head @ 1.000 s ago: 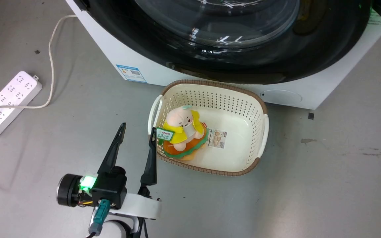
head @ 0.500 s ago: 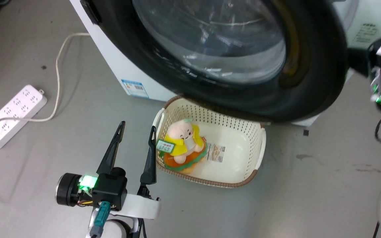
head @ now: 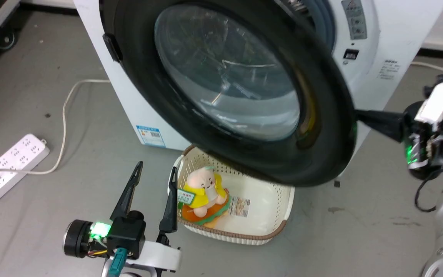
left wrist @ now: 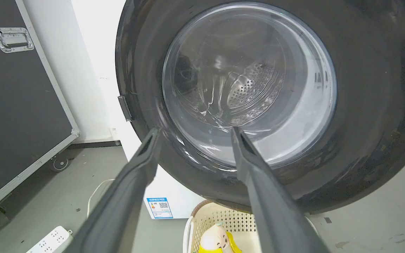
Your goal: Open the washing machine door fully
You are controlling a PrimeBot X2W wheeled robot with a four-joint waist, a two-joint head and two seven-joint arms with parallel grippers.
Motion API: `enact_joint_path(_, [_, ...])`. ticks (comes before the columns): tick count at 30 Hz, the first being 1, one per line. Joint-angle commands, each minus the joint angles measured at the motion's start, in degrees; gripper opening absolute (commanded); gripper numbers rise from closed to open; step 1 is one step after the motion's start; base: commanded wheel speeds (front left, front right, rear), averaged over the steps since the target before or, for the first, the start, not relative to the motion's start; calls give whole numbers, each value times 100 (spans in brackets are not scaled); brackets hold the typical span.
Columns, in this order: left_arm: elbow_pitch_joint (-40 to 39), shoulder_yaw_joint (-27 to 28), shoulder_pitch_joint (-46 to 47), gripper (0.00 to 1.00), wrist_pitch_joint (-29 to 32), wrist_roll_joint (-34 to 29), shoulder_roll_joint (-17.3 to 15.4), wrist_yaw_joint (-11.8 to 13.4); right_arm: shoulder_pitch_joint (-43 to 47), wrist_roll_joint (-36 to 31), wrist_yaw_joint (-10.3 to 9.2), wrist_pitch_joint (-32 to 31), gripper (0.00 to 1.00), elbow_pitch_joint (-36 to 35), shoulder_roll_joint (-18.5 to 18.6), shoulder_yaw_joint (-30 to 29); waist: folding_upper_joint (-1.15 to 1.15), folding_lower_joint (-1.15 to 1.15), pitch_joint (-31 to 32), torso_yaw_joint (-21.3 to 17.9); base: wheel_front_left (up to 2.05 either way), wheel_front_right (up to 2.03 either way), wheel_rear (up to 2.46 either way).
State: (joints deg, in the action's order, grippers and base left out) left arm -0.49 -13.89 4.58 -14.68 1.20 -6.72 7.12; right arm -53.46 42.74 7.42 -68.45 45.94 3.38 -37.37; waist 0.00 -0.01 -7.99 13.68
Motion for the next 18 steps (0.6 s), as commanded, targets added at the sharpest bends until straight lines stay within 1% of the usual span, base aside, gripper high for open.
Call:
enact_joint_path(1, [5, 10, -59, 100, -32, 29, -35, 31, 127, 123, 7, 9, 0, 26, -48, 79, 0, 1, 69, -24, 0, 0, 0])
enact_joint_path(10, [15, -6, -186, 100, -32, 50, -64, 61, 889, 1409, 7, 100, 0, -28, -49, 1490, 0, 1, 354, 5, 0, 0, 0])
enact_joint_path(18, [81, -48, -406, 100, -32, 92, -96, 57, 1706, 2870, 7, 310, 0, -437, -50, 2987, 0, 1, 622, 43, 0, 0, 0])
